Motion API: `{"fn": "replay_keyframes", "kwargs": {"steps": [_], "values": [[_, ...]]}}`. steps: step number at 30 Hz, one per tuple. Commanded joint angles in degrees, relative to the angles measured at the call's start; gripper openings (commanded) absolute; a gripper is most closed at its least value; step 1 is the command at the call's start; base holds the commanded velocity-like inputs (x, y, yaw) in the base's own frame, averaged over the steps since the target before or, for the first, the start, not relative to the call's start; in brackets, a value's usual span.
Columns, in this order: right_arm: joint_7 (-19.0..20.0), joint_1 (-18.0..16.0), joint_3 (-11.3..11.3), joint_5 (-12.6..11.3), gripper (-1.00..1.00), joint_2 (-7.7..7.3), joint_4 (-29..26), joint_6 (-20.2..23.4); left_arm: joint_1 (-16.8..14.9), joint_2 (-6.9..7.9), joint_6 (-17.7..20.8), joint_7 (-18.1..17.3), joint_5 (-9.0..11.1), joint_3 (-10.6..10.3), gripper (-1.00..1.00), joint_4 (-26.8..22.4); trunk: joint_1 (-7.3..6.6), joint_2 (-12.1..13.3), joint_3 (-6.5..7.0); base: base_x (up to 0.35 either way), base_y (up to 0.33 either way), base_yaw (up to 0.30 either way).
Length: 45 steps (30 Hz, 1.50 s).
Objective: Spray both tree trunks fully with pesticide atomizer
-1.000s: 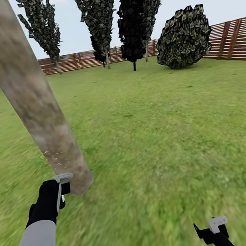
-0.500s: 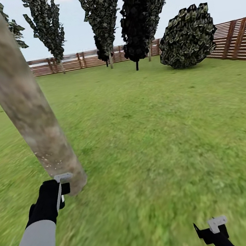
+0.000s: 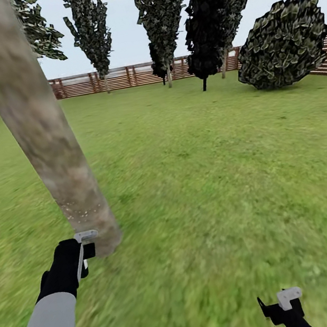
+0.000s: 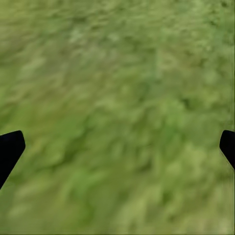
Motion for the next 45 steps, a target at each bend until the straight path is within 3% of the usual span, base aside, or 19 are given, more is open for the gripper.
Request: {"fn": "replay_keyframes", "kwargs": {"steps": [1, 12, 25, 30, 32, 34, 35, 38, 40, 44, 45], "values": [[0.09, -0.03, -0.49, 0.46, 1.00, 0.00, 0.03, -0.18, -0.04, -0.04, 0.20, -0.23, -0.37, 0.02, -1.00, -0.07, 0.01, -0.02, -0.05, 0.230, -0.204, 0.058], [0.09, -0.03, -0.49, 0.47, 1.00, 0.00, 0.08, -0.22, -0.04, -0.08, 0.24, -0.15, -0.36, -0.12, -1.00, -0.10, 0.01, -0.02, -0.05, 0.138, -0.240, 0.041], [0.09, -0.03, -0.49, 0.47, 1.00, -0.04, 0.06, -0.26, -0.04, -0.05, 0.08, -0.29, -0.28, 0.21, -1.00, 0.22, 0.01, -0.02, -0.05, 0.052, -0.269, 0.270], [0.04, -0.03, -0.57, 0.47, 1.00, -0.09, 0.01, -0.27, -0.57, -0.18, -2.42, -0.37, -0.36, -0.26, -1.00, -0.26, 0.01, -0.02, -0.05, 0.040, -0.046, 0.278], [0.03, -0.03, -0.57, 0.45, 1.00, -0.09, 0.00, -0.27, -1.02, -1.18, -2.42, -0.44, -0.36, -0.27, -1.00, -0.32, 0.01, -0.02, -0.05, 0.003, -0.003, 0.278], [0.05, -0.03, -0.58, 0.46, 1.00, -0.10, 0.00, -0.27, -3.33, -4.24, -2.34, -0.27, -0.43, -1.03, -1.00, -0.38, 0.01, -0.02, -0.05, 0.001, -0.001, 0.276], [0.05, -0.03, -0.58, 0.45, 1.00, -0.10, 0.00, -0.27, -4.36, -4.81, -2.28, -0.27, -0.44, -1.41, -1.00, -0.37, 0.01, -0.02, -0.05, 0.000, 0.000, 0.253], [0.04, -0.03, -0.58, 0.40, 1.00, -0.16, -0.07, -0.27, -6.13, -4.56, -2.22, -0.40, -0.47, -1.91, -1.00, -0.29, 0.01, -0.02, -0.05, 0.000, 0.000, 0.099], [0.03, -0.03, -0.58, 0.39, 1.00, -0.18, -0.09, -0.32, -7.43, -2.58, -2.13, -0.65, -0.41, -1.90, -1.00, 0.24, 0.01, -0.02, -0.05, 0.000, 0.000, 0.014], [0.03, -0.03, -0.58, 0.40, 1.00, -0.18, -0.09, -0.31, -9.41, -6.01, -1.93, -0.55, -0.47, -2.72, -1.00, 0.55, 0.01, -0.02, -0.05, 0.000, 0.000, 0.000], [0.04, -0.03, -0.58, 0.43, 1.00, -0.18, -0.09, -0.30, -9.66, -6.12, -1.81, -0.52, -0.46, -2.99, -1.00, 0.59, 0.01, -0.02, -0.05, 0.000, 0.000, 0.000]]}}
